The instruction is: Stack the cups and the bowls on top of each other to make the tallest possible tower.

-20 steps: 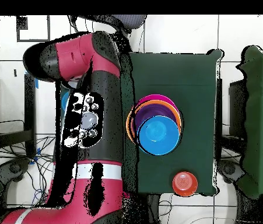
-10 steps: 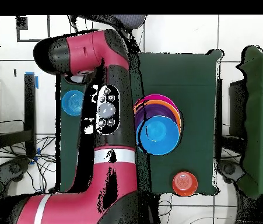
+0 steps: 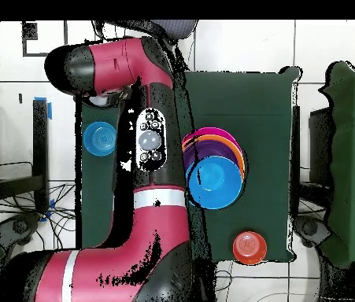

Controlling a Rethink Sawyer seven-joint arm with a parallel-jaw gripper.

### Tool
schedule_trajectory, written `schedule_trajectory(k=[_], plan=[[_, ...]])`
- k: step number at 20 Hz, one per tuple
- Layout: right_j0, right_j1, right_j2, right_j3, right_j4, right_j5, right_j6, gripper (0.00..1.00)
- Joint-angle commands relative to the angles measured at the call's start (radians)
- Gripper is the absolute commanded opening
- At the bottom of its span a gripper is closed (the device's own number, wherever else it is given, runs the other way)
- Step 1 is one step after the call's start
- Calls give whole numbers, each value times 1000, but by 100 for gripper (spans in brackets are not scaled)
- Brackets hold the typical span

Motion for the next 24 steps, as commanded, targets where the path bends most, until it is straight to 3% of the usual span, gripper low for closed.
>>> schedule_trajectory(k=[1, 10, 24], plan=[[-27, 10, 164, -16, 20, 87, -312, 100], [-47, 16, 189, -39, 2, 156, -353, 100], [-70, 21, 136, -6, -93, 175, -458, 100]])
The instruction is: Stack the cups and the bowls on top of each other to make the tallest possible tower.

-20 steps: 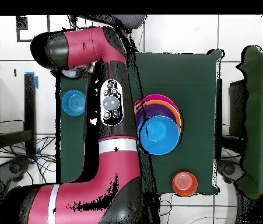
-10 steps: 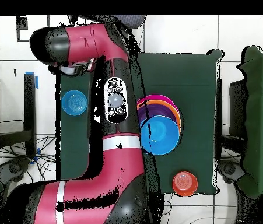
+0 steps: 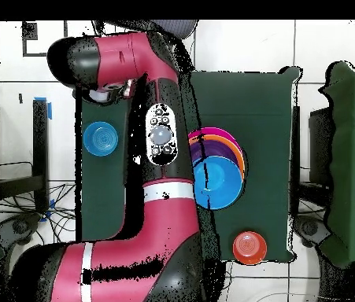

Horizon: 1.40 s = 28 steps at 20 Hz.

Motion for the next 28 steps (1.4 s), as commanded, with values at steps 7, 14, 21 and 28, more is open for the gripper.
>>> schedule_trajectory(k=[7, 14, 21, 28], plan=[[-52, 0, 21, 114, -103, 35, -344, 100], [-55, 2, 24, 135, -107, 16, -317, 100], [-61, 18, 25, 121, -112, 49, -306, 100], [-58, 20, 25, 109, -120, 49, -314, 100]])
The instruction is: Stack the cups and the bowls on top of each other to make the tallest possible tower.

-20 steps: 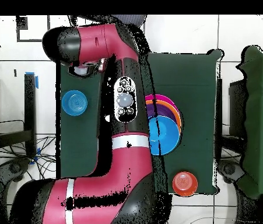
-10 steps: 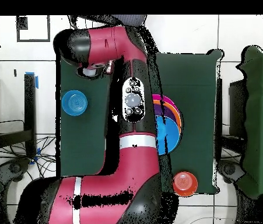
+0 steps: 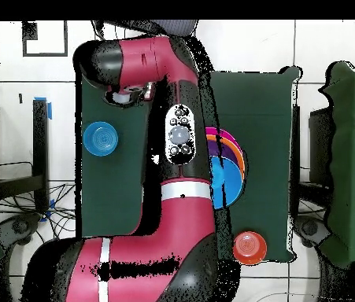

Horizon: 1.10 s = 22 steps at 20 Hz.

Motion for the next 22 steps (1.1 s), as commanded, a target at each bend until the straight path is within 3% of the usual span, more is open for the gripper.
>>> schedule_trajectory(k=[1, 22], plan=[[-11, 14, 33, 81, -74, 49, -253, 100], [-19, 25, 45, 47, -83, 64, -283, 100]])
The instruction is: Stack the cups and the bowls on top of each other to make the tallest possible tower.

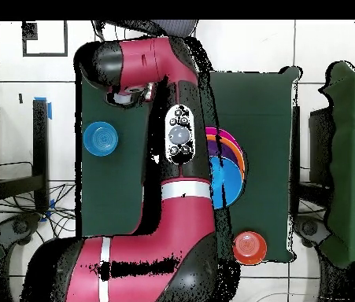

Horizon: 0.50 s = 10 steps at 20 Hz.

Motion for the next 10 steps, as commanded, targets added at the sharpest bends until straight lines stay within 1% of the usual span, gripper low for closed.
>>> schedule_trajectory(k=[1, 10], plan=[[-20, 22, 46, 49, -71, 60, -285, 100], [-17, 27, 46, 31, -77, 71, -285, 100]])
